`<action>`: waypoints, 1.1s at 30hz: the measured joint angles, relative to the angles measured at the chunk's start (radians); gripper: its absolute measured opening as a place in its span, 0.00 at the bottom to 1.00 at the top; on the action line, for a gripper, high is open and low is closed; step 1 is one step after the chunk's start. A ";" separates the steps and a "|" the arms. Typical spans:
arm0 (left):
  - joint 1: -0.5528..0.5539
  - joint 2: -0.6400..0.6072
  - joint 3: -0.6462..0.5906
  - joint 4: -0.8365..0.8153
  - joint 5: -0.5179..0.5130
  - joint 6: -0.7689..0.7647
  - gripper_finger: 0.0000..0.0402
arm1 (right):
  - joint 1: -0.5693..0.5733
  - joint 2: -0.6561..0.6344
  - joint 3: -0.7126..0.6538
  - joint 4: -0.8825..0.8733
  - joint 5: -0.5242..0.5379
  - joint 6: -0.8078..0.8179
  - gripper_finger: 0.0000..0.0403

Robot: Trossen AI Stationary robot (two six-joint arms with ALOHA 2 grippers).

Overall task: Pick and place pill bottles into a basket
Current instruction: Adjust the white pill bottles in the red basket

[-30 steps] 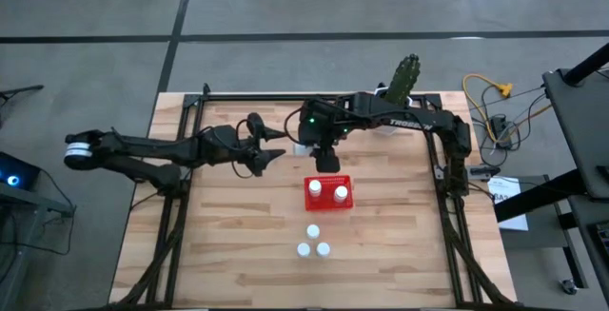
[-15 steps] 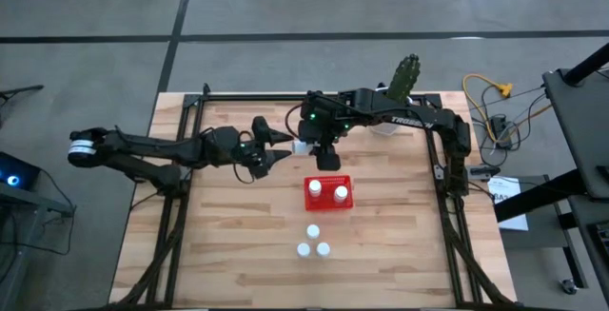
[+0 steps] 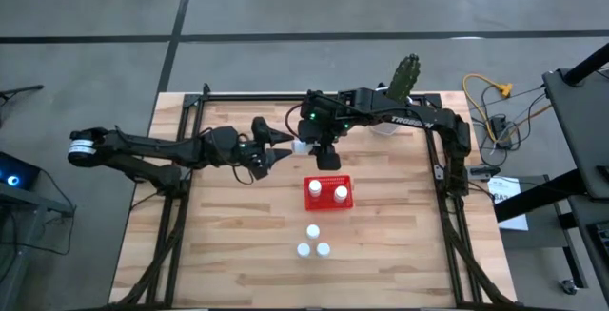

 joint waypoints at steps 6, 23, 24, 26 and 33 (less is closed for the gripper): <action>0.000 0.000 0.000 0.013 0.011 0.003 0.67 | 0.000 0.000 0.000 0.003 -0.015 -0.005 0.39; 0.000 0.144 0.074 0.029 -0.012 0.003 0.67 | 0.000 0.000 -0.002 0.016 -0.045 -0.008 0.39; 0.000 0.150 0.083 0.029 -0.019 0.003 0.67 | 0.000 0.000 -0.002 0.016 -0.045 -0.008 0.39; -0.002 0.156 0.097 0.031 -0.020 0.003 0.67 | 0.000 0.000 -0.002 0.004 -0.045 -0.010 0.39; -0.017 0.148 0.100 0.029 -0.021 0.002 0.67 | 0.000 0.000 -0.002 -0.001 -0.045 -0.010 0.39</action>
